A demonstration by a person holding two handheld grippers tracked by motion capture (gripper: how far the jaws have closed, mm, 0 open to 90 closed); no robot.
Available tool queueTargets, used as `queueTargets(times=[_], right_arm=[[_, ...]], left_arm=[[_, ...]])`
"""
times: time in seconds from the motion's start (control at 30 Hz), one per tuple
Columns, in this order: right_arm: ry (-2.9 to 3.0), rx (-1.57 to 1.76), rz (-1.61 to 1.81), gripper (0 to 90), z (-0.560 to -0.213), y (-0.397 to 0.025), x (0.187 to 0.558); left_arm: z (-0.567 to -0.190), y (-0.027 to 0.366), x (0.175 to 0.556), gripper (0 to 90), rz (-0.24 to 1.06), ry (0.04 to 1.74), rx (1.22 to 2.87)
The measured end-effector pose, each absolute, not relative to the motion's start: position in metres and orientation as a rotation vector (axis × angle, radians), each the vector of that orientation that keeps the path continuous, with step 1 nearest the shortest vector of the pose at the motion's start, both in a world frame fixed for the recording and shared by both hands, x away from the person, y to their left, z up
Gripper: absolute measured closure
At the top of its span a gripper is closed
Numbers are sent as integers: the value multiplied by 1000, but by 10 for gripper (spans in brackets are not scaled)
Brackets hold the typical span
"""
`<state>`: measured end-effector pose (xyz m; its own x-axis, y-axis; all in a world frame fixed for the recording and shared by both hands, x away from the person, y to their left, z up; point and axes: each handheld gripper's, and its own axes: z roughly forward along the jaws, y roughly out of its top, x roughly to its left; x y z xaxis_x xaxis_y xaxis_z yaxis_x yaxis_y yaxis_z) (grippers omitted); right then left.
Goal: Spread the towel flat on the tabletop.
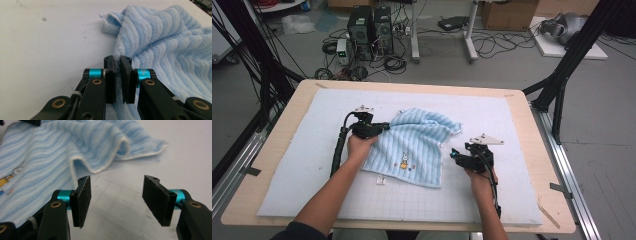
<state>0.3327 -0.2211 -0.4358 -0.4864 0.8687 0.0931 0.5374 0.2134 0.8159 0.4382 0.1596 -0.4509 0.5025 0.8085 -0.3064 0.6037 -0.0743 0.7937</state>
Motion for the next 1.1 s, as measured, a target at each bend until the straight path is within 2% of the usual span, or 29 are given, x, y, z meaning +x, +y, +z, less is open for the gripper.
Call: queueTargets(times=[0.1,0.13,0.27,0.37,0.4,0.43,0.47,0.5,0.57,0.7,0.73,0.8,0.87,0.97,1.1], right_arm=[[2187,1257,1201,403,-439,-205,333],[2221,1236,1210,412,-440,-200,334],[2326,1183,1189,417,-447,-180,334],[2376,1109,1100,417,-450,-170,333],[2376,1091,1089,458,-450,-169,332],[2378,1097,1094,543,-449,-169,331],[2389,1083,1101,730,-448,-171,331],[2412,1065,1106,821,-447,-173,330],[2392,1030,1022,844,-444,-174,327],[2249,1124,880,836,-440,-197,326],[2224,1178,886,812,-440,-205,326],[2205,1269,940,680,-443,-217,324],[2182,1283,1011,600,-444,-224,318],[2132,1260,1077,532,-439,-229,308],[2139,1233,1143,520,-437,-229,296]], left_arm=[[-451,166,434,599,275,1203,1760],[-451,169,433,554,282,1200,1757],[-449,182,425,475,278,1206,1737],[-451,193,419,466,266,1209,1743],[-451,196,417,465,263,1209,1745],[-451,199,415,465,259,1211,1743],[-451,201,412,463,254,1212,1740],[-450,203,411,461,237,1208,1753],[-448,203,405,447,229,1193,1767],[-444,200,391,454,256,1146,1796],[-444,199,388,455,249,1137,1811],[-444,195,381,455,259,1107,1851],[-444,192,373,468,267,1077,1879],[-444,189,362,478,251,1062,1881],[-445,184,345,488,201,1014,1889]])
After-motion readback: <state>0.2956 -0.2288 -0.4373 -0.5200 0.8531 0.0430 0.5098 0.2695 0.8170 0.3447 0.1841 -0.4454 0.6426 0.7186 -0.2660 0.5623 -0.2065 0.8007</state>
